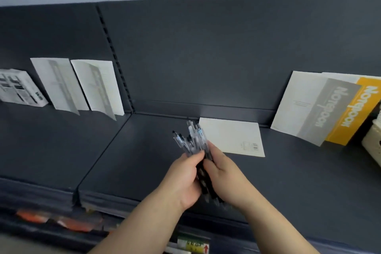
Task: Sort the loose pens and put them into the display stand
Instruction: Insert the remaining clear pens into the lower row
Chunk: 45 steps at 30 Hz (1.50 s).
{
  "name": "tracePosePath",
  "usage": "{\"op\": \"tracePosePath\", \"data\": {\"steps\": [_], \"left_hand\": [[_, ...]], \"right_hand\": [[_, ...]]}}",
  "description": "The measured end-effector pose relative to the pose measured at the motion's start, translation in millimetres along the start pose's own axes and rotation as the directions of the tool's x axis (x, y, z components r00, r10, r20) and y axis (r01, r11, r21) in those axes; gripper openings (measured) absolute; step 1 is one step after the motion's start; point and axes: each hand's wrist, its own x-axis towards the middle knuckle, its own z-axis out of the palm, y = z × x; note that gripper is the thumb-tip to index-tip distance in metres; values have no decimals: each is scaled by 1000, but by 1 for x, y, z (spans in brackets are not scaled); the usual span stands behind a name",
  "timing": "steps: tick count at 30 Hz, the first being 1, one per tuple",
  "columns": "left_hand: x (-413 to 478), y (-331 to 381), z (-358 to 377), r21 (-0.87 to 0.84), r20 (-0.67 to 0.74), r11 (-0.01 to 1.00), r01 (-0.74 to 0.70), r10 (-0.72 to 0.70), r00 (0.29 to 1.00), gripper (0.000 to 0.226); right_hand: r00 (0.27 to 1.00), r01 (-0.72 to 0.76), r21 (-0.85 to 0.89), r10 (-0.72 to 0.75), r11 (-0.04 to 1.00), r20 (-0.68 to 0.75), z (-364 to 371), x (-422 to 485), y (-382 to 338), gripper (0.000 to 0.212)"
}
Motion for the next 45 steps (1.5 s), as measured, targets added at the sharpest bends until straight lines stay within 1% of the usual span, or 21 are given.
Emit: {"op": "tracePosePath", "data": {"steps": [2, 4, 9, 13, 17, 19, 22, 27, 30, 33, 35, 37, 39, 40, 44, 45], "left_hand": [[-4, 11, -20, -8, 24, 999, -38, 38, 999, 25], [-10, 23, -44, 9, 41, 997, -73, 73, 997, 27], [-34, 55, -116, 35, 34, 983, -182, 181, 983, 28], [-59, 85, -192, 38, -54, 957, -289, 290, 955, 24], [-91, 122, -279, 89, -159, 914, -396, 405, 900, 21], [-108, 139, -323, 110, -200, 895, -432, 446, 873, 22], [-135, 162, -384, 106, -267, 884, -454, 466, 844, 24], [-173, 190, -464, 10, -355, 871, -492, 463, 812, 22], [-188, 200, -502, 0, -454, 848, -531, 473, 755, 23], [-197, 211, -537, -3, -551, 821, -571, 475, 686, 20], [-202, 222, -562, 8, -594, 808, -589, 478, 647, 20], [-204, 237, -587, 23, -622, 795, -606, 486, 614, 21], [-203, 255, -613, 55, -645, 789, -612, 496, 582, 21], [-200, 266, -627, 68, -653, 786, -614, 500, 569, 21], [-186, 315, -681, 114, -687, 786, -608, 504, 523, 24], [-183, 329, -693, 129, -696, 788, -603, 504, 511, 25]], "right_hand": [[999, 35, 68, -36, 997, 12, 18, 7, -5, 46], [997, 65, 72, -67, 995, 30, 41, 15, -8, 47], [990, 137, -102, -132, 985, 52, 121, 38, -19, 41], [983, 180, -158, -174, 971, 53, 203, 51, -48, 35], [969, 230, -204, -206, 952, 133, 301, 63, -82, 32], [961, 256, -191, -228, 947, 159, 350, 68, -98, 29], [949, 262, -142, -228, 954, 219, 417, 73, -119, 26], [915, 274, -50, -244, 960, 323, 507, 80, -152, 31], [900, 223, -34, -192, 974, 392, 553, 88, -161, 33], [862, 198, -21, -165, 980, 479, 597, 101, -169, 37], [844, 152, 4, -132, 988, 520, 625, 113, -176, 37], [803, 144, 32, -136, 989, 581, 649, 129, -183, 29], [754, 182, 23, -154, 983, 638, 673, 147, -193, 27], [736, 177, 28, -151, 984, 659, 687, 159, -197, 27], [694, 147, 51, -140, 988, 706, 746, 217, -215, 28], [674, 132, 67, -139, 989, 725, 759, 233, -222, 27]]}}
